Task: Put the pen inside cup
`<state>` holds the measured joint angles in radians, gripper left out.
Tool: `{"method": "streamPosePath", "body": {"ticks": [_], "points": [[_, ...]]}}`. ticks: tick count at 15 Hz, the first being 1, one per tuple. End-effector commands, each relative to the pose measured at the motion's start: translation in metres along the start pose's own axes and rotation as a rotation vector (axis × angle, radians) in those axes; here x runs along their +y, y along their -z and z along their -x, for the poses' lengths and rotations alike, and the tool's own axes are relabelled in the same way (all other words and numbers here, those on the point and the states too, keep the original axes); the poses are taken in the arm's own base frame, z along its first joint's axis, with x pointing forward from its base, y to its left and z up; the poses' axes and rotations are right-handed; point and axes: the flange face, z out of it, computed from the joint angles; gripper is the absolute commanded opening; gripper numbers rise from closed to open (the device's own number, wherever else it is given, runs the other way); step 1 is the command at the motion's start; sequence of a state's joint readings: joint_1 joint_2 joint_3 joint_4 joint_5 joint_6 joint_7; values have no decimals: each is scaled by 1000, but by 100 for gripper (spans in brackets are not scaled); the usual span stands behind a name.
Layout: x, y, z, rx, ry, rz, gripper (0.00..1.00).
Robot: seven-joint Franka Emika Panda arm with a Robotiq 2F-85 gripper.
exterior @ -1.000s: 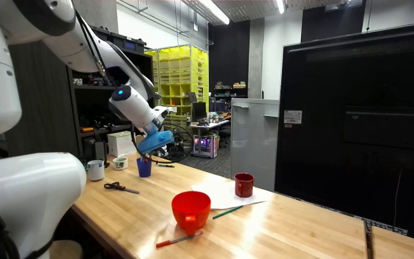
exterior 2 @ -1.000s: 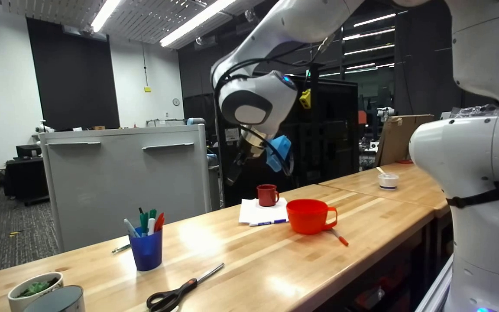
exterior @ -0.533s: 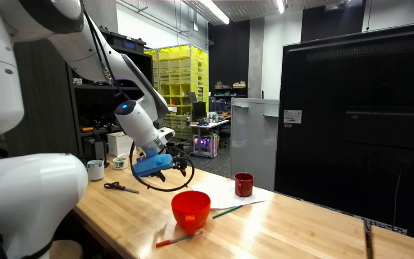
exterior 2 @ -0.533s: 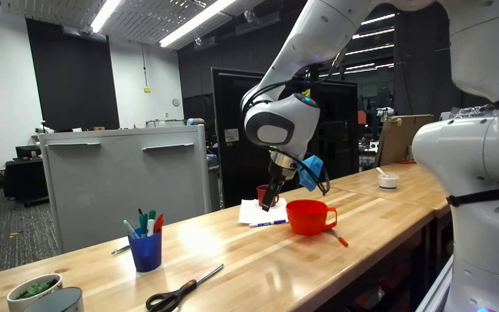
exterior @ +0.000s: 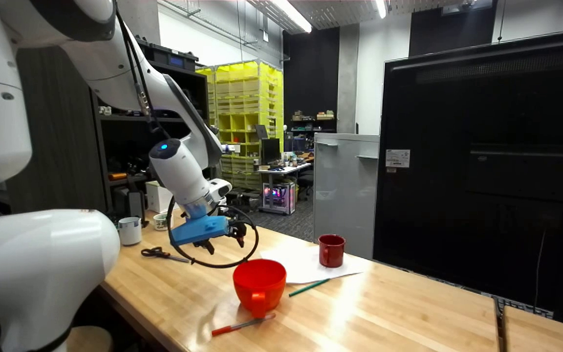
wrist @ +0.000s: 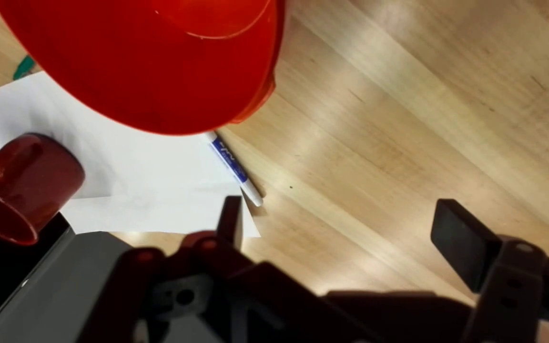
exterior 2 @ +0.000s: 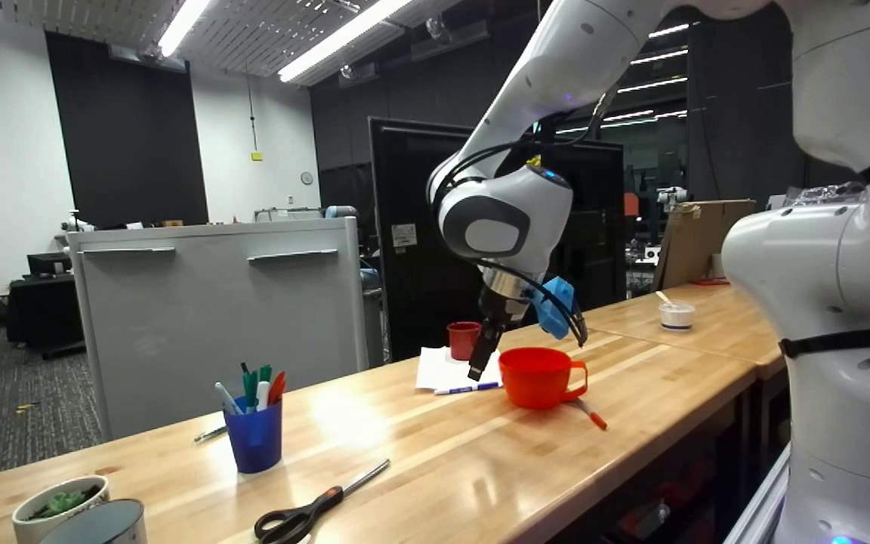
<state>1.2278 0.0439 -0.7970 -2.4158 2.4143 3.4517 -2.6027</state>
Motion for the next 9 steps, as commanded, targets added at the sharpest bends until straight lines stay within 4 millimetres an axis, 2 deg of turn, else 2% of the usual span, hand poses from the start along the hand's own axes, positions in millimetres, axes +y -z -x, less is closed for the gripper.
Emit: {"method": "streamPosePath", "body": {"ticks": [1, 5, 7, 9], "points": [[-4, 10, 1, 17, 24, -28, 100], [1, 3, -4, 5, 31, 6, 100], [3, 10, -7, 30, 25, -11, 100], [0, 3, -4, 16, 27, -4, 100]]}}
